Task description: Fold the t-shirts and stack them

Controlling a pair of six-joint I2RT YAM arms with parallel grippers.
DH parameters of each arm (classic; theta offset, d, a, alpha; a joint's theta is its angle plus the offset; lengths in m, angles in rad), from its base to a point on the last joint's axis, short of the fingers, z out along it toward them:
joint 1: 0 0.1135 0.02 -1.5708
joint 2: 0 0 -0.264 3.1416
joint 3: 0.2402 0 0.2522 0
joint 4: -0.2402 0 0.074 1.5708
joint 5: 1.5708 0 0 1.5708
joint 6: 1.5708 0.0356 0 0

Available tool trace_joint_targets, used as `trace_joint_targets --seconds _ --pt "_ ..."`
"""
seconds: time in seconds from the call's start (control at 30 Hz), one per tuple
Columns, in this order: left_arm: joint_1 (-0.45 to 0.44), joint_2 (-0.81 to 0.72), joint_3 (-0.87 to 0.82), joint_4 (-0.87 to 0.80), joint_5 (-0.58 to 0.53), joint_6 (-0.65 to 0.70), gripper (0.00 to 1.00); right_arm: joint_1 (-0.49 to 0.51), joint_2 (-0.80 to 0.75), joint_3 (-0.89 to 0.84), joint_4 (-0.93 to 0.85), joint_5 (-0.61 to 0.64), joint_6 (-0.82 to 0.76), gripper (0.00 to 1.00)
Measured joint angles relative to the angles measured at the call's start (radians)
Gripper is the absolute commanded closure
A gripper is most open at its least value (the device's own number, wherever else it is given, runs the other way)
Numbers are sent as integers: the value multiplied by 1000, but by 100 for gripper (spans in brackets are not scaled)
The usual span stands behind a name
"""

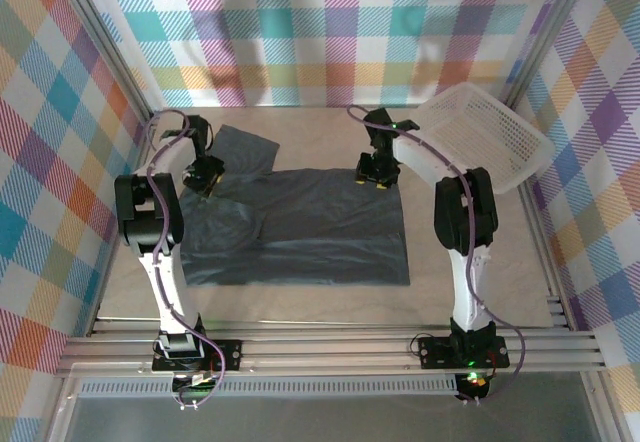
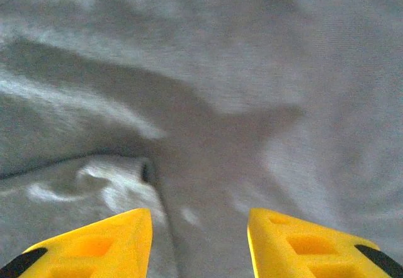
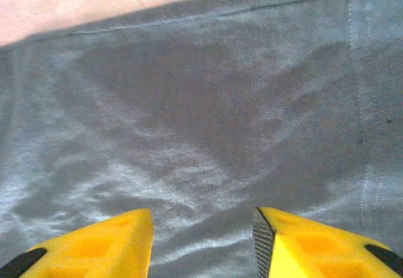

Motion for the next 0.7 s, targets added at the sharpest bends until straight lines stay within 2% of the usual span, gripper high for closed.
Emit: trace_joint_targets --seconds 0.37,0.7 --pt "75 -3 -99 21 -30 17 55 -26 10 15 -18 -19 -29 53" --pt "132 -3 -64 21 -69 85 52 -34 41 126 -63 -4 -53 53"
